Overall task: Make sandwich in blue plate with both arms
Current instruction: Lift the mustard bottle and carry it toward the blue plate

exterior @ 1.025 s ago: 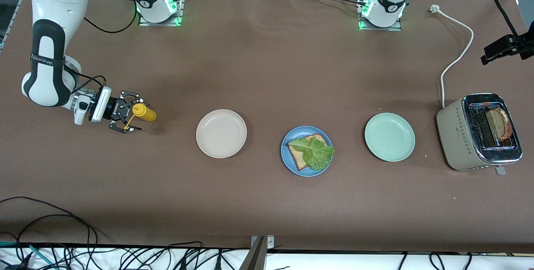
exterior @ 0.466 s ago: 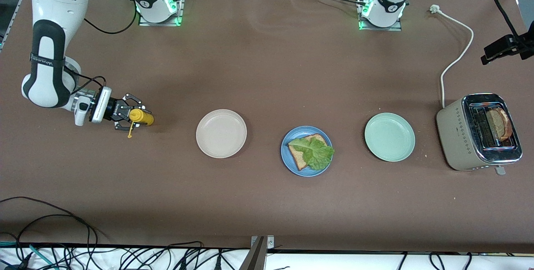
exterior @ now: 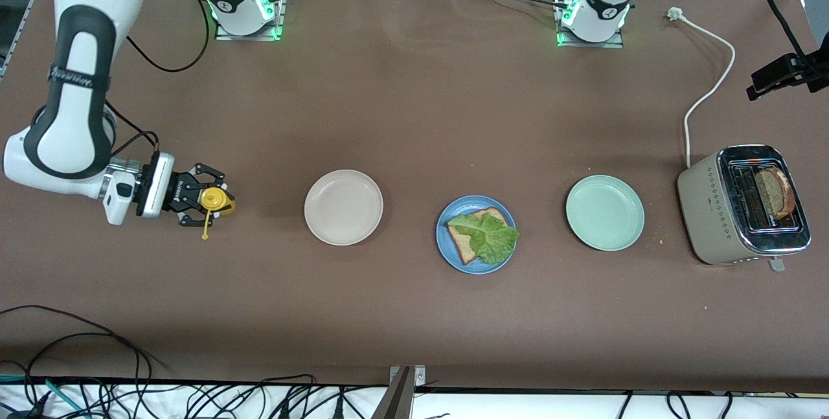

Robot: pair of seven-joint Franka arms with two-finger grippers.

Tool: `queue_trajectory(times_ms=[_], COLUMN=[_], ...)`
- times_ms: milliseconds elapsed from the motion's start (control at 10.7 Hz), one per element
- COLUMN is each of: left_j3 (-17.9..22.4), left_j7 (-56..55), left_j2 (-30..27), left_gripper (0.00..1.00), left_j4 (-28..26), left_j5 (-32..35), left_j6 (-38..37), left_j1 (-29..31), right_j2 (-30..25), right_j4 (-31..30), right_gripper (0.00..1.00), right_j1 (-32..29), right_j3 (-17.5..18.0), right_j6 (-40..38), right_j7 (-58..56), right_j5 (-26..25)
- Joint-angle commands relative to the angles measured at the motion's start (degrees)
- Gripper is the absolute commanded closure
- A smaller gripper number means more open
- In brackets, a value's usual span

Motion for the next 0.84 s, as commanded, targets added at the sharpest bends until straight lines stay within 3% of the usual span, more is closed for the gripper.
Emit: queue_trajectory(times_ms=[0,186,559,745], left_j3=[0.2,0.3,0.4,0.8], left_j7=[-0.2,0.3,0.5,0.5], left_j2=[0.5,0.5,0.5,0.5], left_gripper=[0.0,0.0,0.0,0.0], left_j4=[1.5,1.5,1.4,1.4], left_j5=[-1.1,-1.1,-1.1,-1.1], left_j6=[-0.6,-0.7,-0.8,-0.8], left_j1=[-0.2,0.0,0.4,0.9], right_j2=[0.2,0.5,2.6,6.3], right_j4=[9.4,12.2,12.9,14.0], right_gripper=[1.0,1.0,1.0,1.0], right_j1=[12.6,18.3,30.7,35.2], right_j3=[-5.8,-5.8,-5.3,-5.2], right_j6=[5.0,10.9,25.0,29.0], right_j7=[21.6,32.9,54.9,65.6], right_j5=[-8.8,-12.8,-28.3,-31.0])
